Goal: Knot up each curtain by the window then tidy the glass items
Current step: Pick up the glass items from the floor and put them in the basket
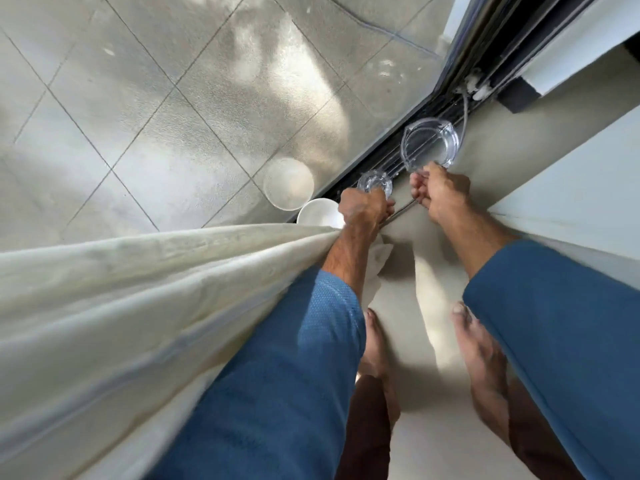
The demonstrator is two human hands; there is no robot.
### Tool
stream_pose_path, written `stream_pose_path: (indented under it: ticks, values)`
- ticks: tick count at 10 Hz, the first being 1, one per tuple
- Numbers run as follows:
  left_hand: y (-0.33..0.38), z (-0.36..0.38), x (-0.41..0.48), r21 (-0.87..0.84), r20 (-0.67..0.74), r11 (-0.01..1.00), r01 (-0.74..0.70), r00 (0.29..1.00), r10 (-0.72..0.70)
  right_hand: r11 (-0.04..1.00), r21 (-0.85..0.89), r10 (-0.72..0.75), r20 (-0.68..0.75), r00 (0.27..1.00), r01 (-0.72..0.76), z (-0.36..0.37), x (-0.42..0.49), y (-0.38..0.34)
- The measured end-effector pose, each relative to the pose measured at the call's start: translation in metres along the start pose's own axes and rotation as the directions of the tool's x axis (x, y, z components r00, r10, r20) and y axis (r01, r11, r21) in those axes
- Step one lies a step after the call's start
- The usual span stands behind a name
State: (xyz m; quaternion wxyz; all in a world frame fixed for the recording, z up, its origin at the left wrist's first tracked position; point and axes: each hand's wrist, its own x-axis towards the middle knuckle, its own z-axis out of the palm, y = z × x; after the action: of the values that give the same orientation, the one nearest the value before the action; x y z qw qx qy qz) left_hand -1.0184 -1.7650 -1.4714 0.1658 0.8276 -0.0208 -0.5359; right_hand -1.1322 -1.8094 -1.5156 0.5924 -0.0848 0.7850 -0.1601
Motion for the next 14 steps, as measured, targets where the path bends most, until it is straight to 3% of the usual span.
stream_pose_path:
  ticks: [1,3,4,5,7,9,11,12,13,14]
  values:
    - [-0.024,-0.015,-0.036,0.004,0.06,1.0,0.004,0.998,-0.004,0.999,-0.01,0.044,0.015,0.999,-0.044,-0.011,-0.042,0.018]
    - [-0.077,-0.054,-0.173,0.028,0.022,0.994,0.105,0.994,-0.105,0.997,0.014,0.078,0.064,0.995,-0.079,-0.07,-0.179,0.051]
    - [-0.074,-0.079,-0.275,0.031,-0.074,0.986,0.163,0.984,-0.16,0.99,0.014,0.135,0.11,0.985,-0.138,-0.113,-0.266,0.056]
    - [-0.088,-0.094,-0.351,0.223,-0.139,0.959,0.173,0.98,-0.145,0.989,0.015,0.147,0.066,0.987,-0.148,-0.166,-0.343,0.052]
    - [-0.093,-0.102,-0.45,0.383,-0.136,0.922,-0.067,0.982,0.128,0.992,0.09,0.089,0.039,0.995,-0.092,-0.266,-0.438,0.045]
    - [-0.127,-0.093,-0.471,0.595,0.146,0.726,-0.344,0.935,0.323,0.948,0.312,0.07,-0.027,0.997,-0.058,-0.337,-0.493,0.079]
    - [-0.173,-0.097,-0.484,0.662,0.377,0.561,-0.497,0.868,0.324,0.863,0.503,0.111,-0.09,0.99,-0.051,-0.377,-0.545,0.163]
    - [-0.197,-0.107,-0.514,0.758,0.444,0.33,-0.563,0.816,0.37,0.831,0.551,0.179,-0.134,0.975,-0.077,-0.398,-0.57,0.202]
    - [-0.218,-0.104,-0.577,0.757,0.558,0.167,-0.632,0.757,0.34,0.762,0.641,0.259,-0.181,0.949,-0.085,-0.426,-0.596,0.242]
    - [-0.249,-0.094,-0.631,0.708,0.665,0.07,-0.703,0.697,0.27,0.712,0.7,0.314,-0.237,0.919,-0.063,-0.45,-0.616,0.301]
